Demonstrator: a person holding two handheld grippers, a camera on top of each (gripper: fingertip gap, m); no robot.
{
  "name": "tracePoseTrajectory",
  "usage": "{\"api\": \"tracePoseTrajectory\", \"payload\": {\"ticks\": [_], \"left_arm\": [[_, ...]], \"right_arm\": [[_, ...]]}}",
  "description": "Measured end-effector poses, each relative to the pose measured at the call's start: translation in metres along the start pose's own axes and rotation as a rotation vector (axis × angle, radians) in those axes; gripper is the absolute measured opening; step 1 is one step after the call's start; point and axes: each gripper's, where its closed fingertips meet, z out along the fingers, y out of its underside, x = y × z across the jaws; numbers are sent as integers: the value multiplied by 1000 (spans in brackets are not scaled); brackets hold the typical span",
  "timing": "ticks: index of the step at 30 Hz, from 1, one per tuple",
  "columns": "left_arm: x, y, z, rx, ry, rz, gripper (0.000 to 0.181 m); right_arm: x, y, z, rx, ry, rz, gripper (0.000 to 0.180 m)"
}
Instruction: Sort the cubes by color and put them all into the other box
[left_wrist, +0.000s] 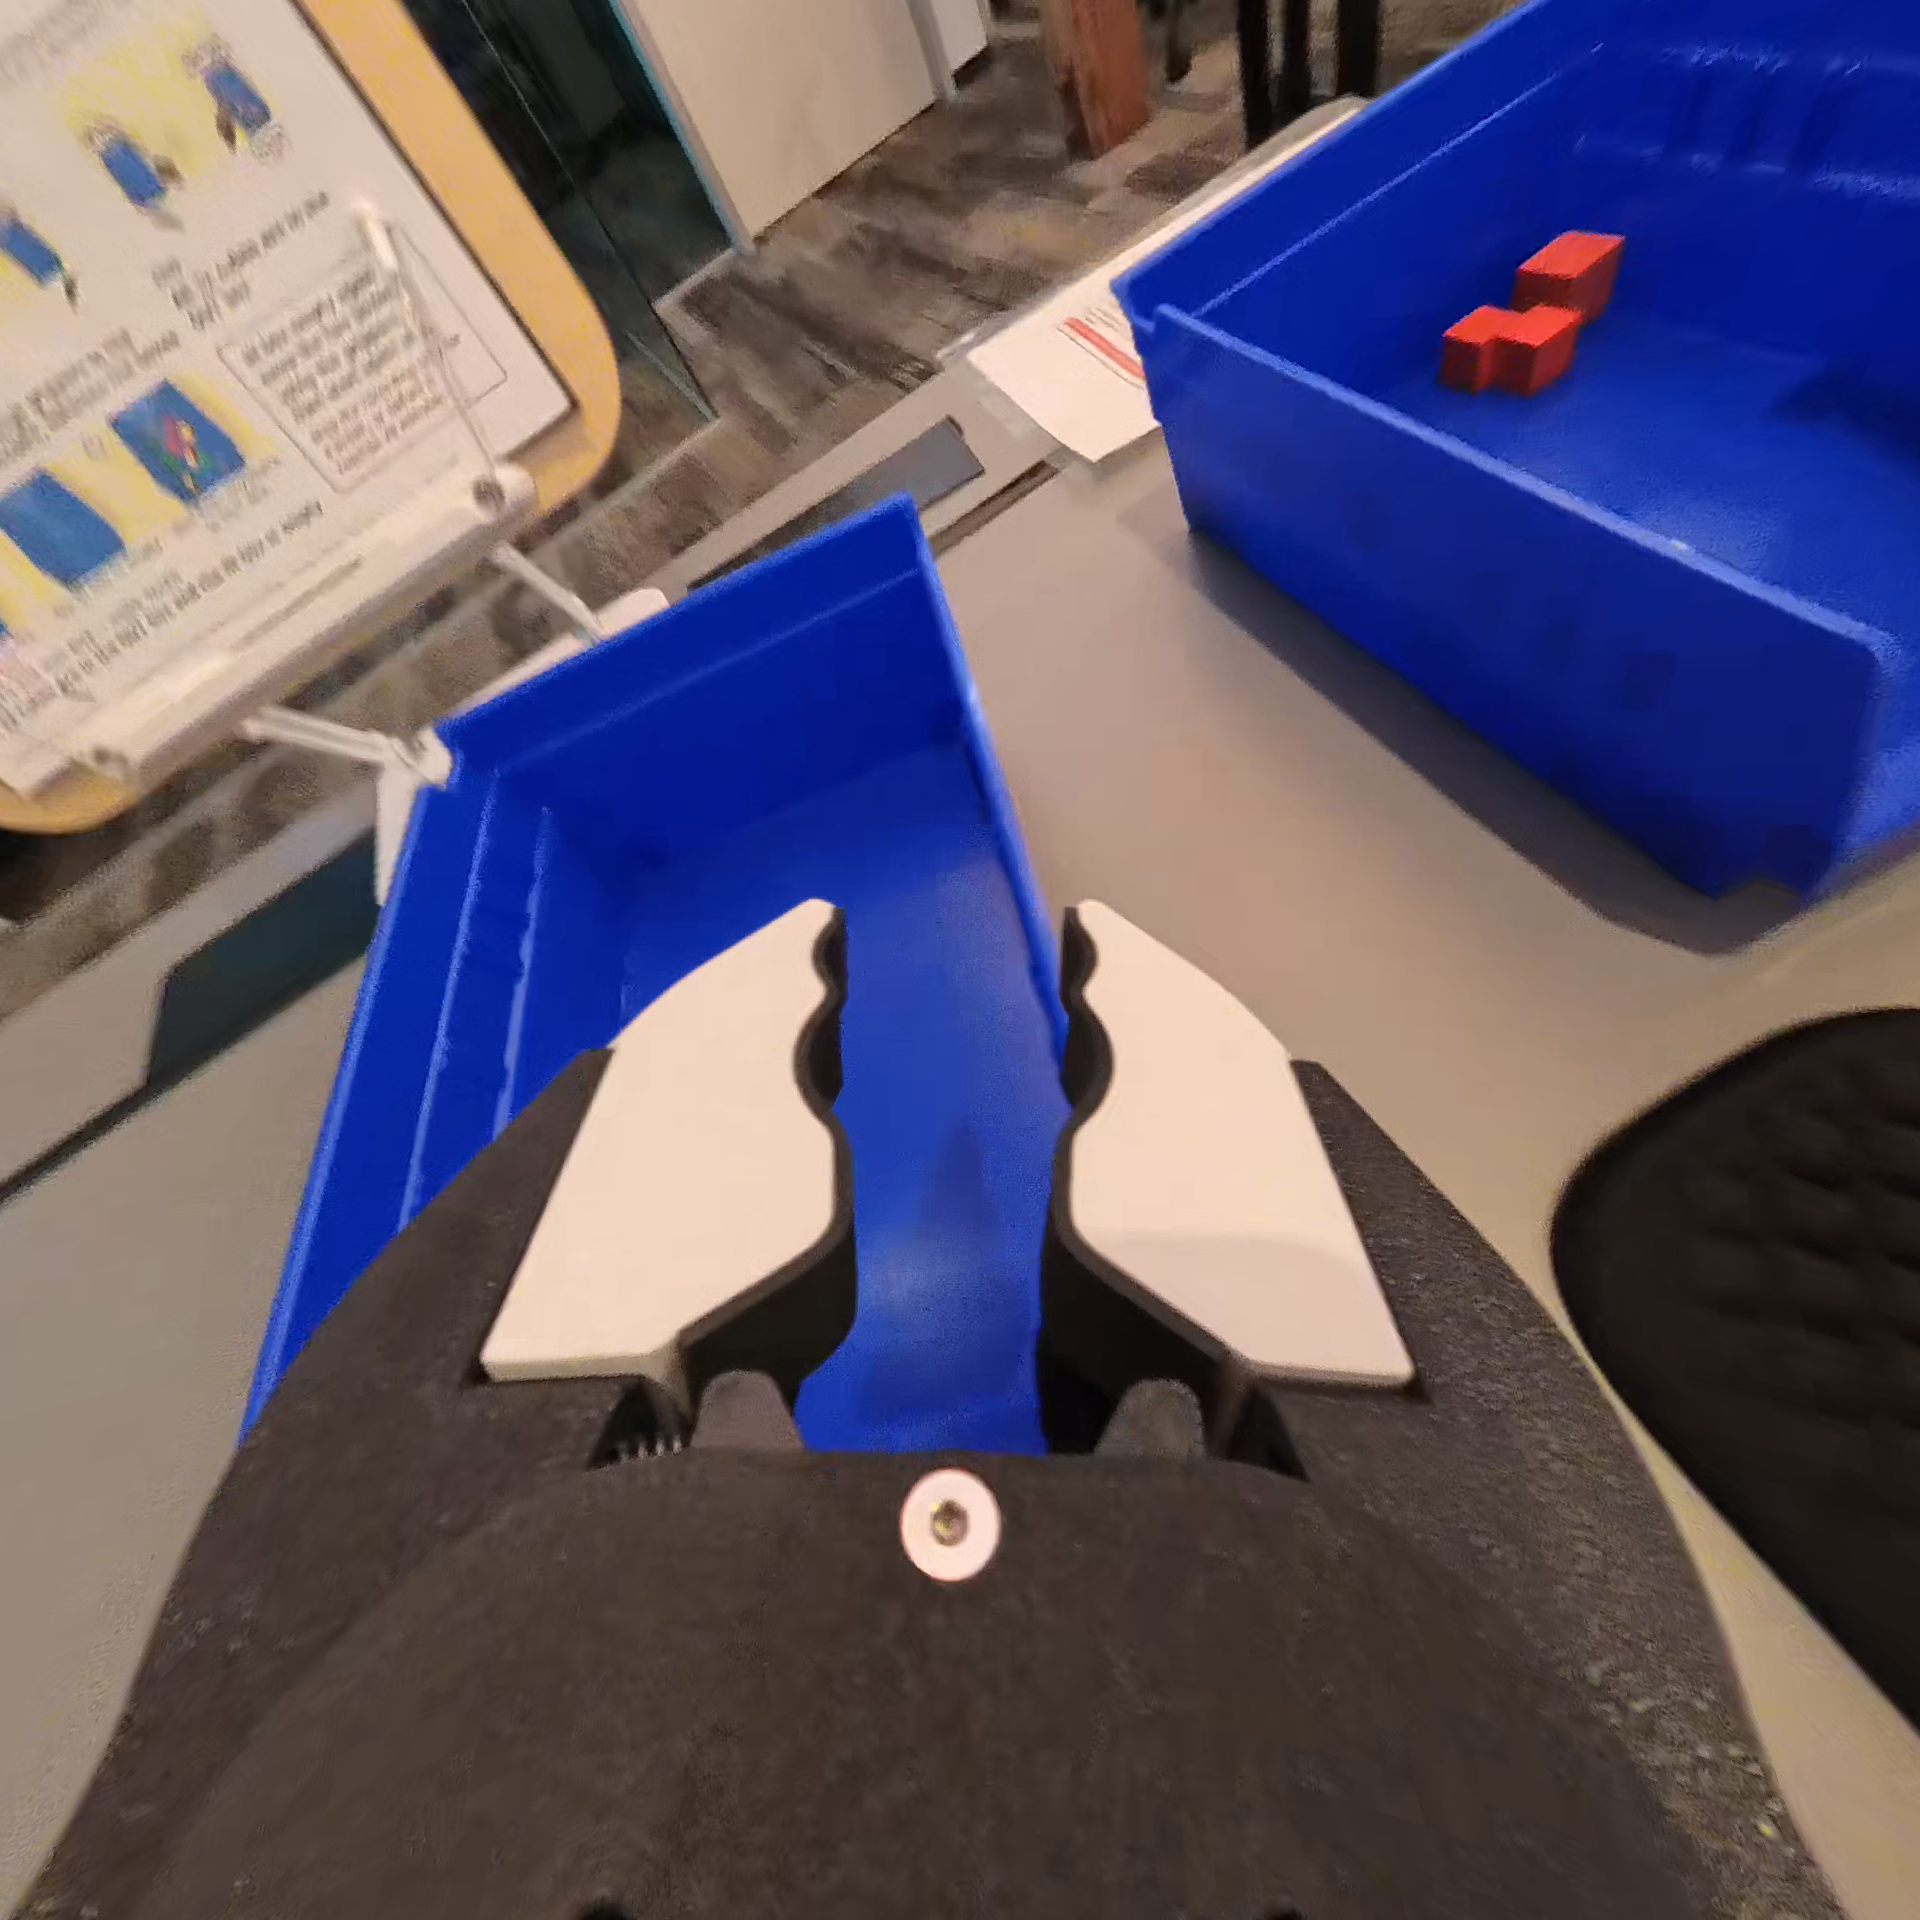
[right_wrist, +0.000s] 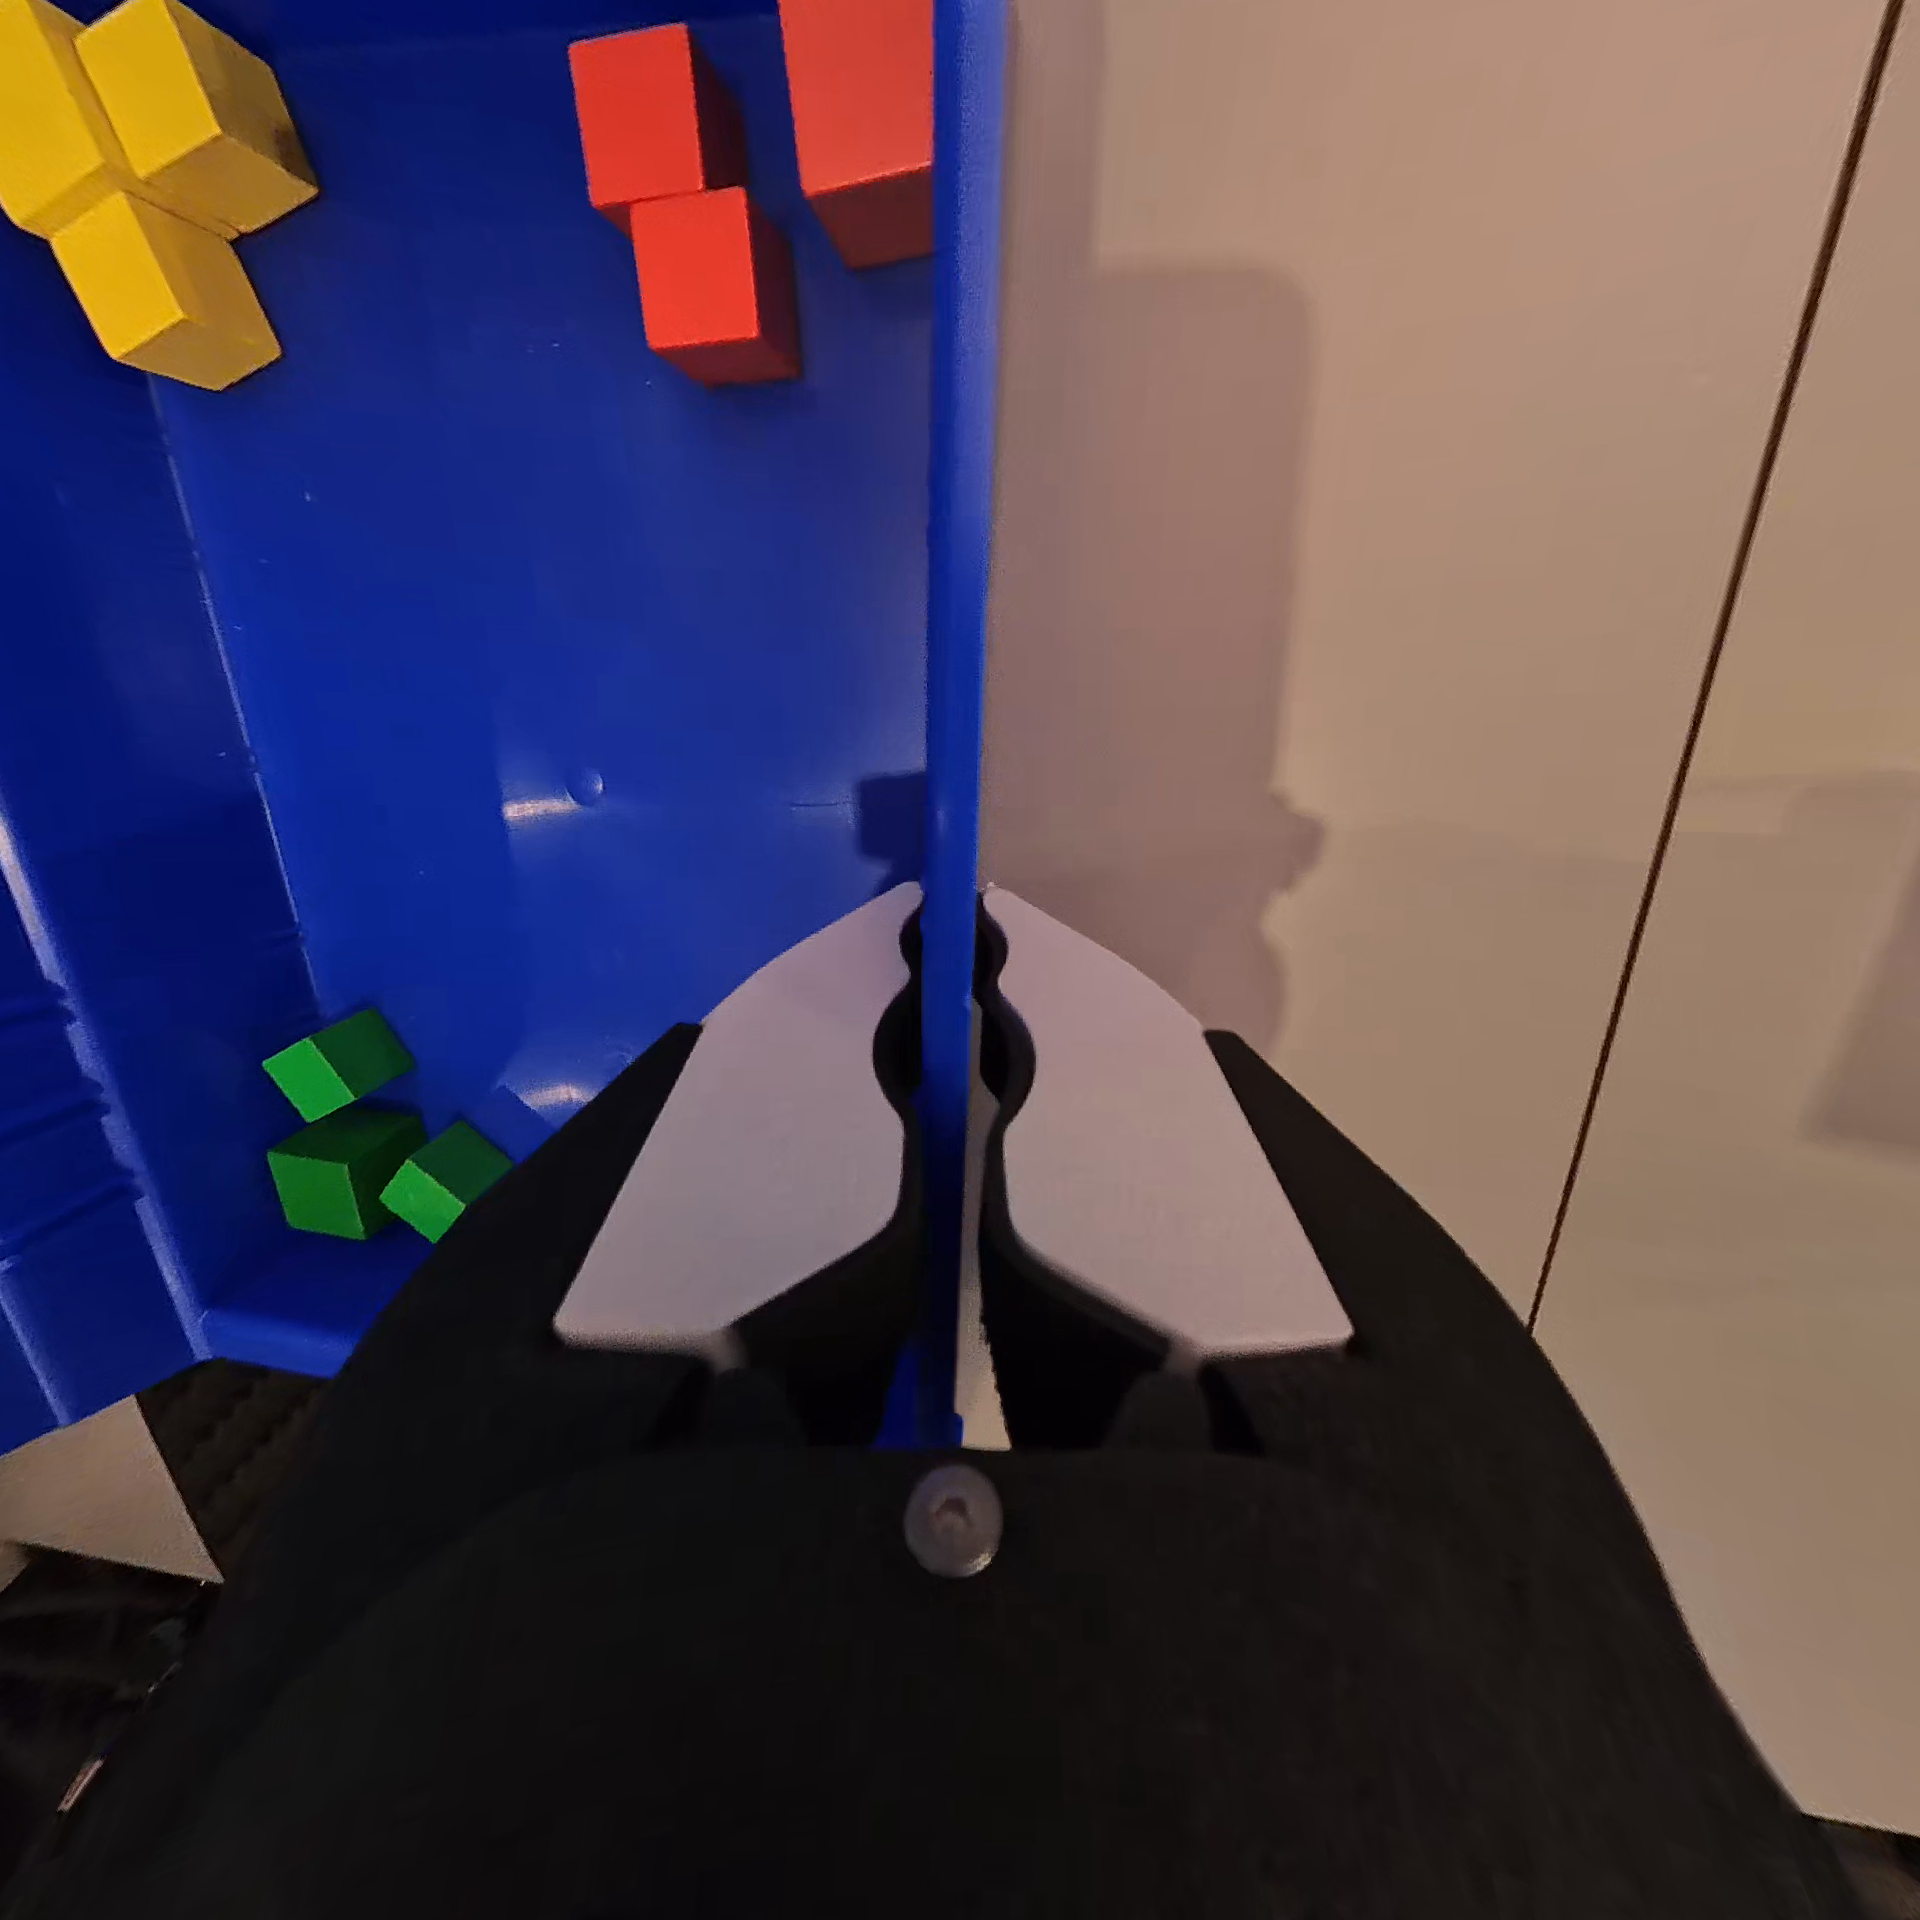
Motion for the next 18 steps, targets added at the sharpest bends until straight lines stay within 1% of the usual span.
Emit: {"api": "tracePoseTrajectory", "payload": {"ticks": [3, 5, 7, 9, 13, 18], "left_arm": [[-29, 30, -35, -25, 63, -93, 33], [-52, 57, -59, -44, 81, -153, 35], [-78, 85, -81, -64, 61, -190, 35], [-111, 115, -102, -92, -21, -187, 35], [-179, 179, -143, -200, -234, -155, 35], [-250, 234, -199, -248, -400, -210, 33]], "right_arm": [[0, 0, 0, 1, -35, 17, 5], [-1, 1, 0, -1, -43, 22, 5], [-1, 1, 0, -4, -51, 34, 5], [-4, 3, -1, -12, -67, 52, 5], [-10, 10, -7, -33, -77, 85, 5], [-21, 21, -30, -50, -103, 140, 5]]}}
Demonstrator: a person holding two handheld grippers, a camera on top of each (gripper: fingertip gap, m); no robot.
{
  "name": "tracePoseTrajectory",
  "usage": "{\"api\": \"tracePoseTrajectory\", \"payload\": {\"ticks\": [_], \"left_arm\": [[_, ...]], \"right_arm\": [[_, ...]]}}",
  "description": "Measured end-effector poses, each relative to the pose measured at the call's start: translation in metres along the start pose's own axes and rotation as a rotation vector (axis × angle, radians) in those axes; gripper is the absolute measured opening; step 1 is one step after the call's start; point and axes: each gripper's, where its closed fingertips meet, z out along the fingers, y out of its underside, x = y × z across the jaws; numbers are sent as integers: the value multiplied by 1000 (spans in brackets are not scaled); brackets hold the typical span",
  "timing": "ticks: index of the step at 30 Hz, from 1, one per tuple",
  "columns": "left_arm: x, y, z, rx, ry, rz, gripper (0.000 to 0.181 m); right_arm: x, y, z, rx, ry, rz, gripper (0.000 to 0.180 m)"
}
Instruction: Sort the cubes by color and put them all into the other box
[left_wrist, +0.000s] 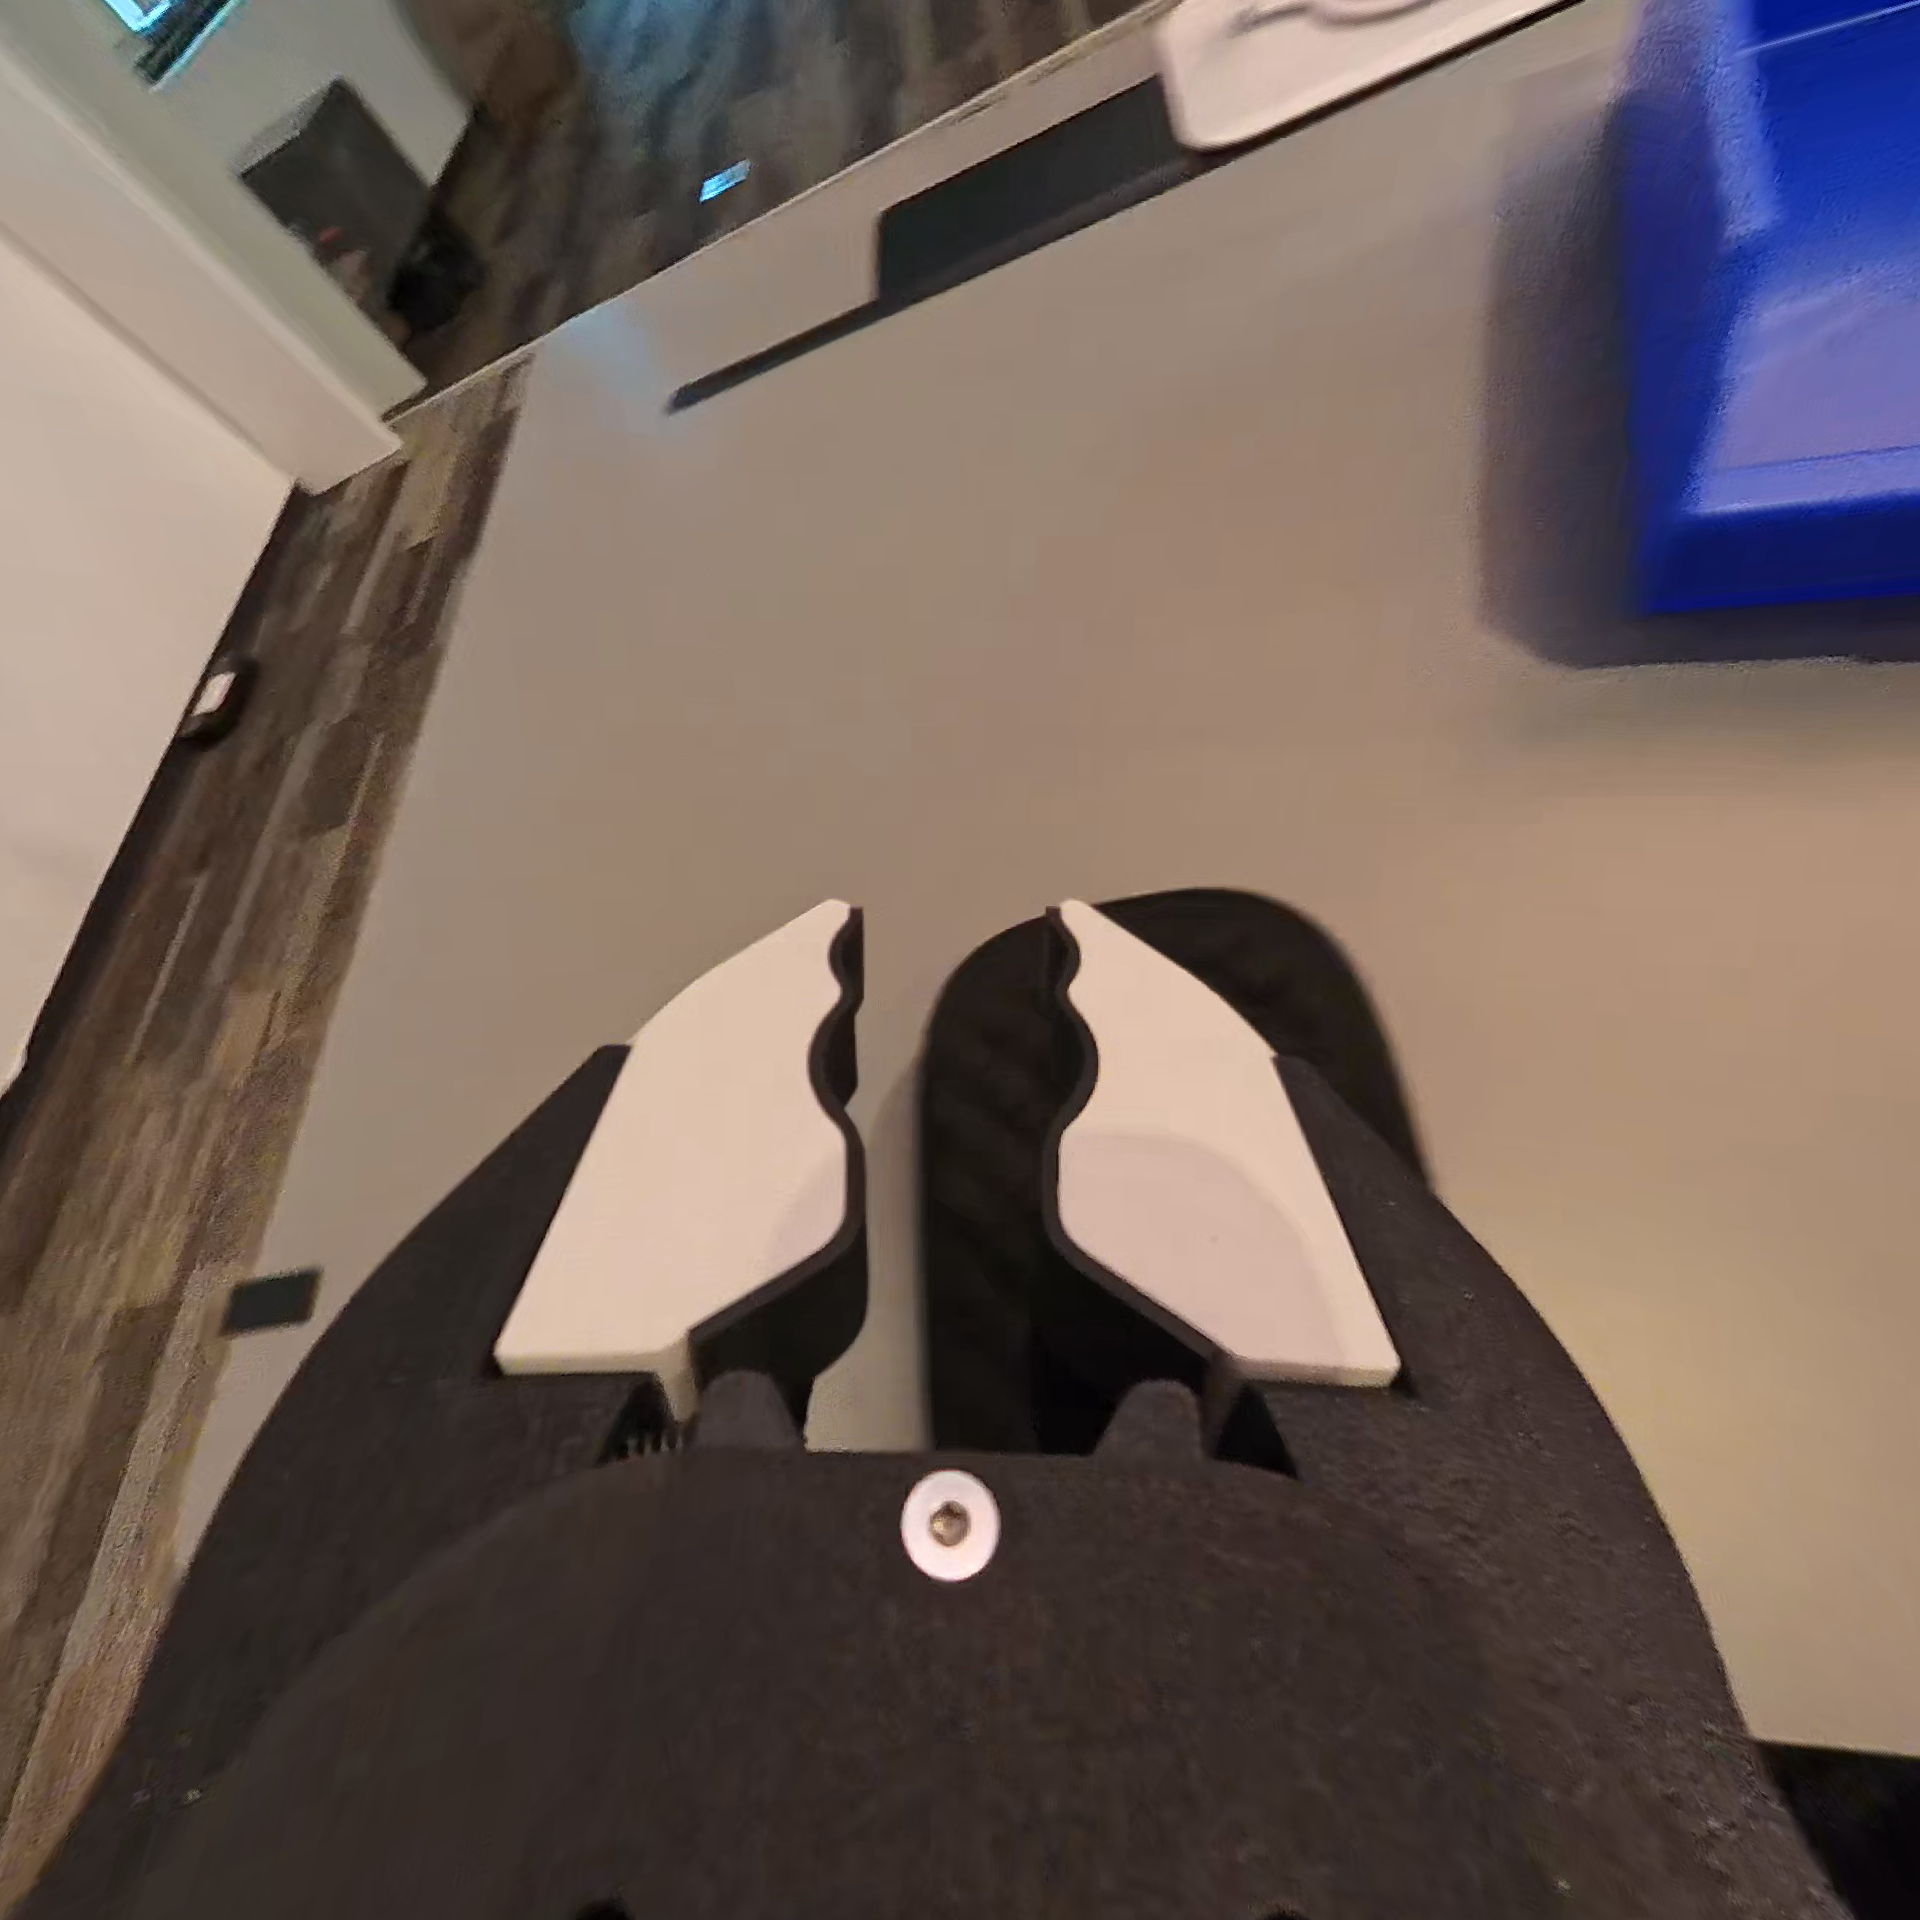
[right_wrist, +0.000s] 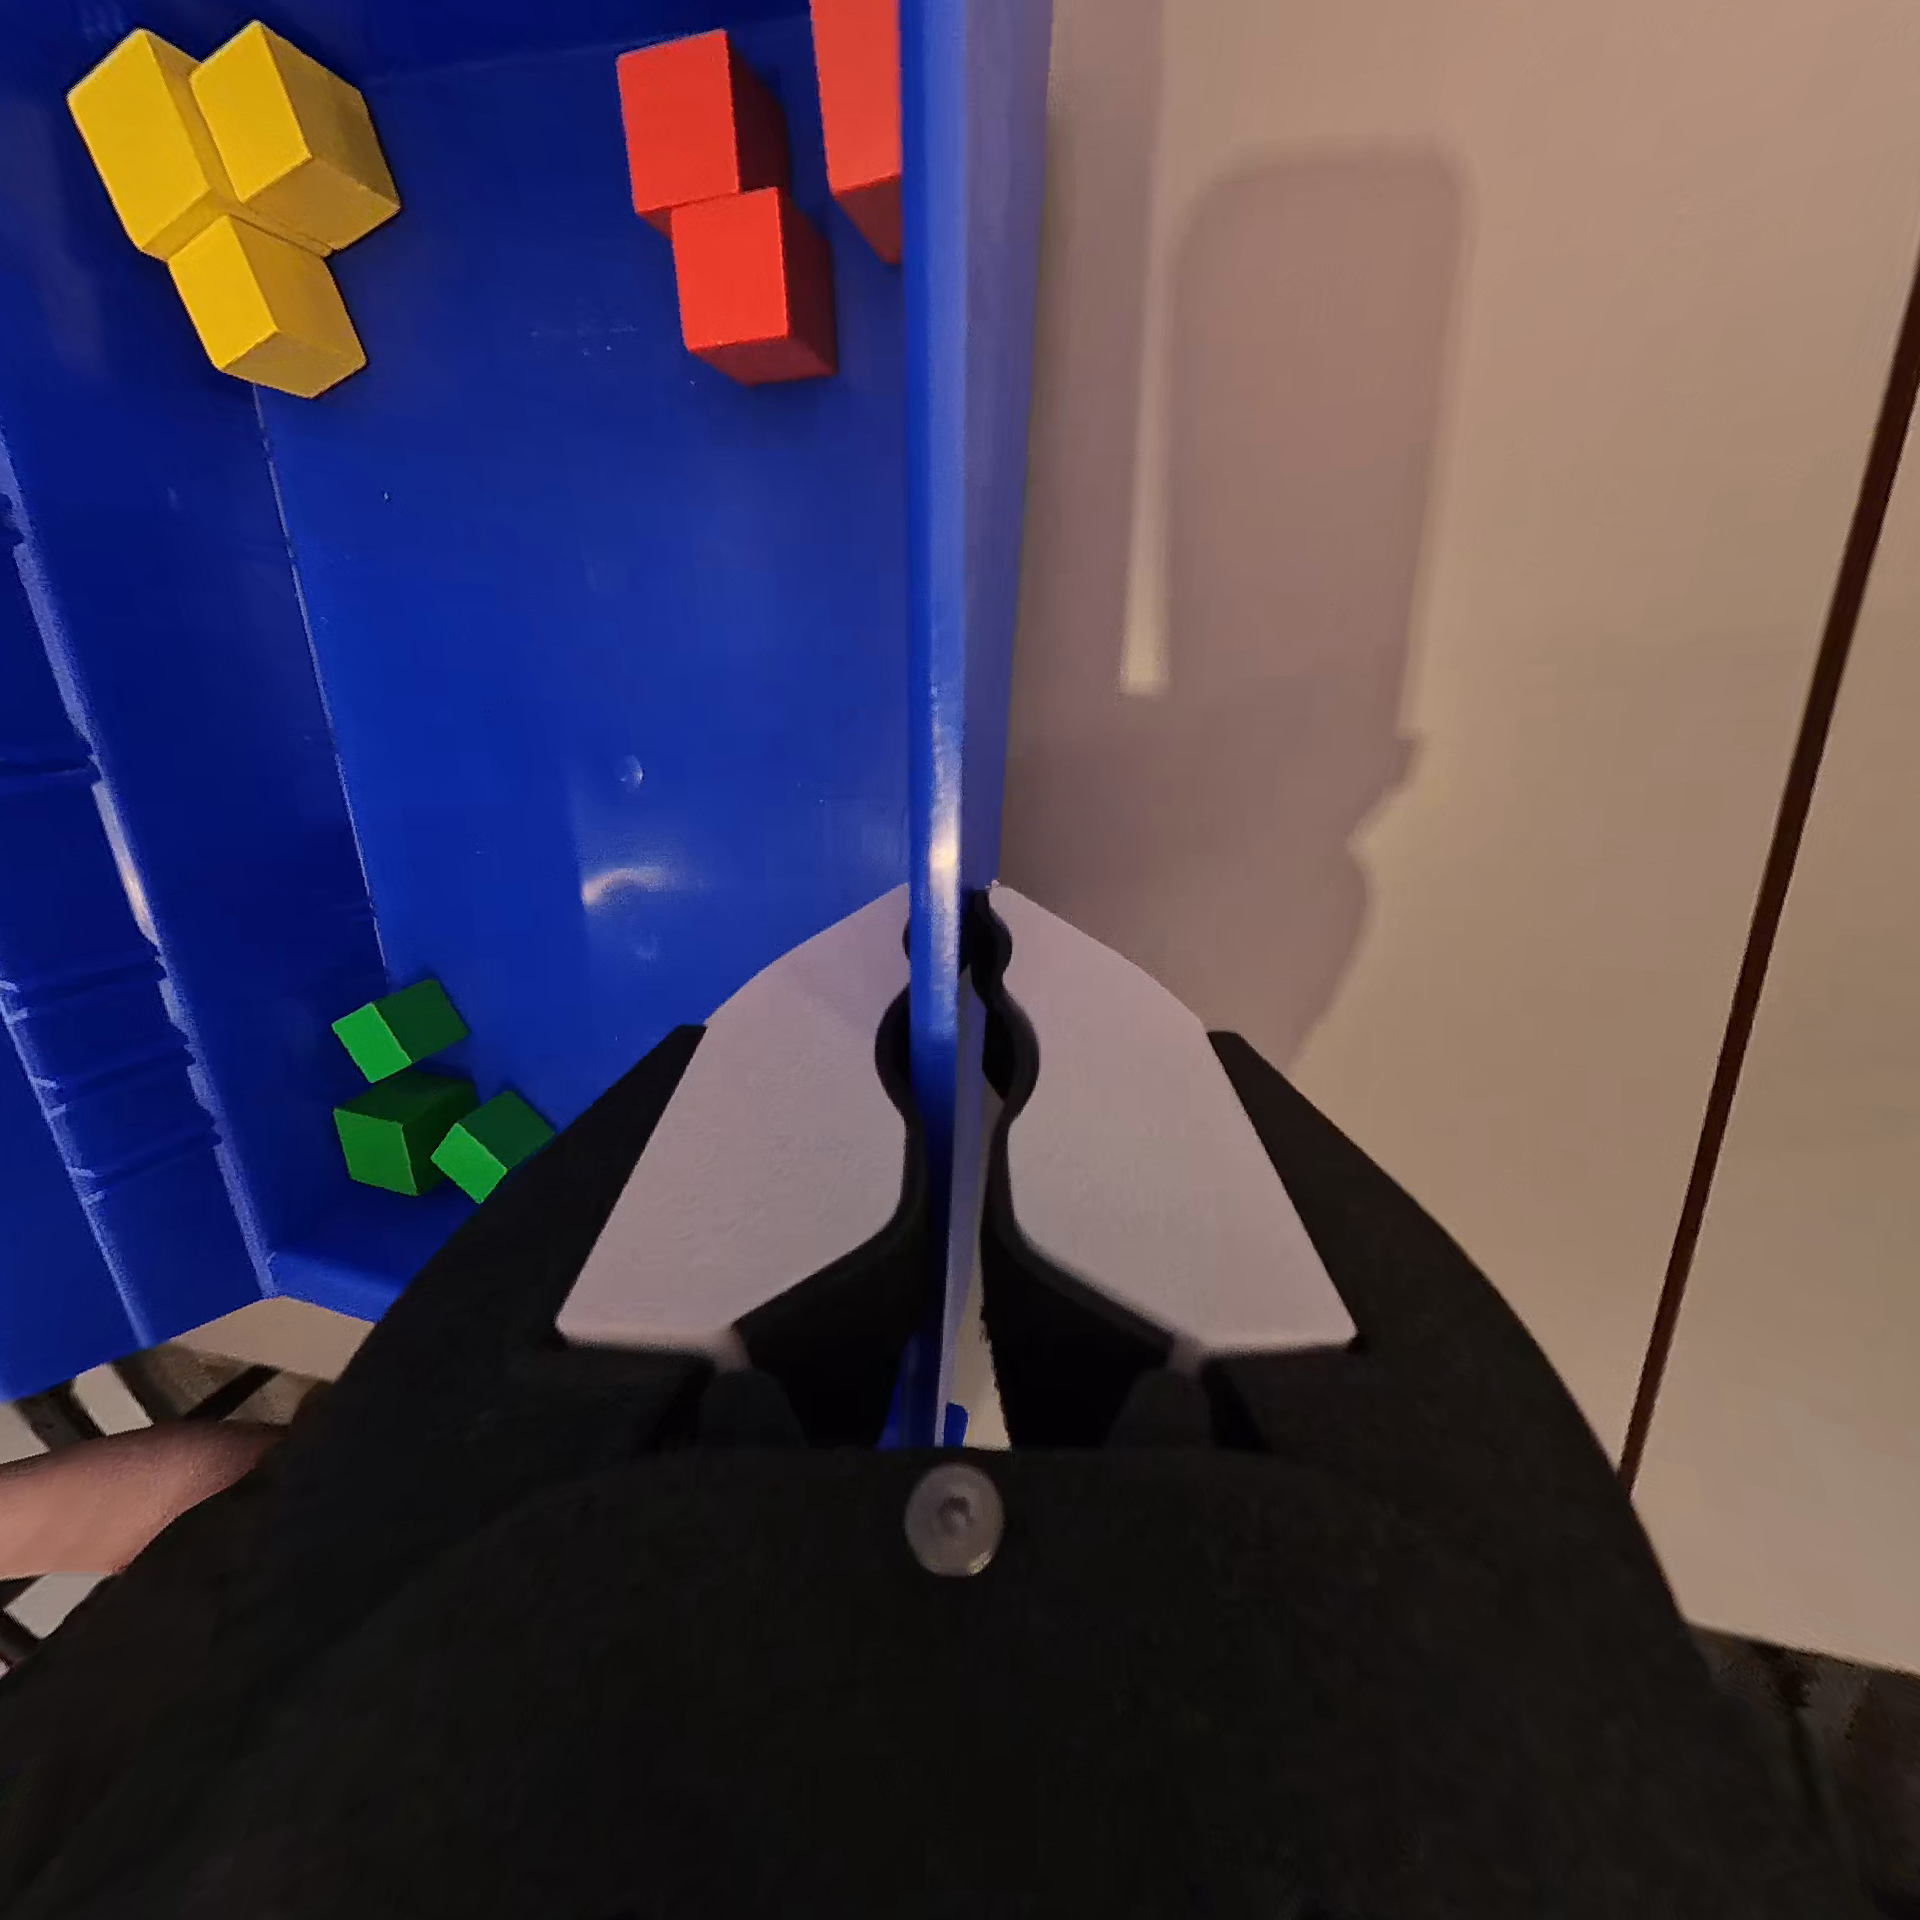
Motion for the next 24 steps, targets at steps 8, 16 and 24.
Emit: {"api": "tracePoseTrajectory", "payload": {"ticks": [8, 16, 24], "left_arm": [[-72, 38, -15, -11, -91, -108, 32], [-106, 48, -37, 14, -156, -144, 29], [-125, 51, -55, 38, -201, -174, 29]], "right_arm": [[-68, -3, -86, 57, 59, -24, 5], [-237, -16, -147, 87, 27, -208, 4], [-437, -8, -118, 16, -77, -474, 5]]}}
